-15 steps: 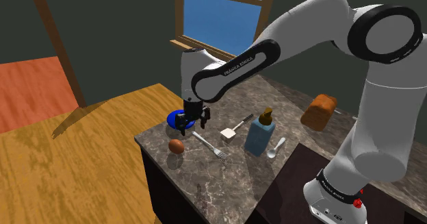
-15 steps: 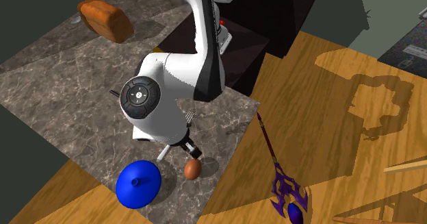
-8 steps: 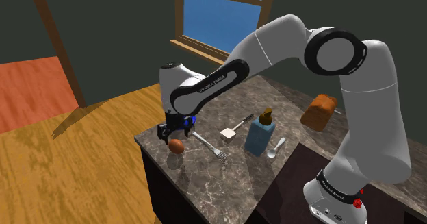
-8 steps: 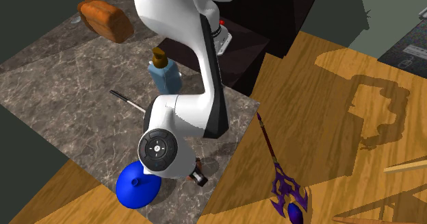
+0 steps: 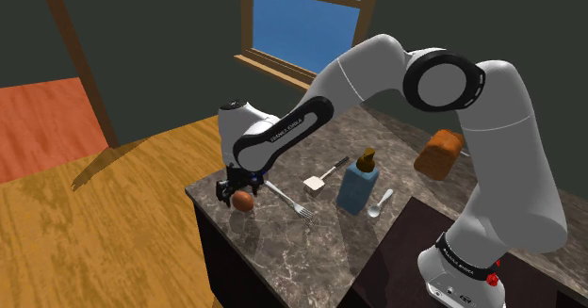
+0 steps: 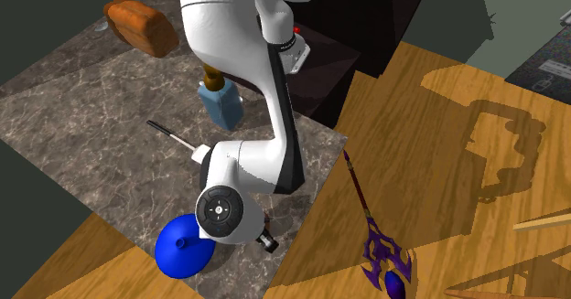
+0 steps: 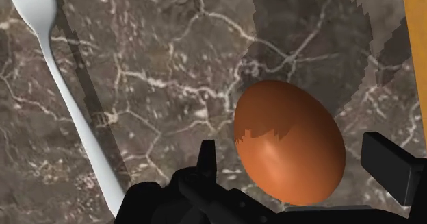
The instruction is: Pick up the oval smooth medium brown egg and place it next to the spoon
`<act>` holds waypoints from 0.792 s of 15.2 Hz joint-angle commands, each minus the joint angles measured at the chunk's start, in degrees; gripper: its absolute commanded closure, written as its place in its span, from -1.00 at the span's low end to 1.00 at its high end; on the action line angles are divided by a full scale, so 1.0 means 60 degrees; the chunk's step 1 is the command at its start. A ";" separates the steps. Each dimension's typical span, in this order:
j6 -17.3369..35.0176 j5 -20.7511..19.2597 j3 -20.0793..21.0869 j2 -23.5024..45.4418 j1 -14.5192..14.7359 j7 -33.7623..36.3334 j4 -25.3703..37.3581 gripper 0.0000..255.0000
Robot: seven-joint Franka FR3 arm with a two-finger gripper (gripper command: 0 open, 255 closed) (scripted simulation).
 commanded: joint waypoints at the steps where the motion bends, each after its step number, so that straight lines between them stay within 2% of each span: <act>1: 0.0085 -0.0022 -0.0015 0.0075 0.0020 0.0020 -0.0007 -1.00; 7: 0.0085 -0.0022 -0.0016 0.0076 0.0020 0.0020 -0.0006 -1.00; 8: 0.0084 -0.0022 -0.0016 0.0076 0.0020 0.0020 -0.0005 1.00; 12: 0.0085 -0.0022 -0.0016 0.0076 0.0020 0.0019 -0.0006 1.00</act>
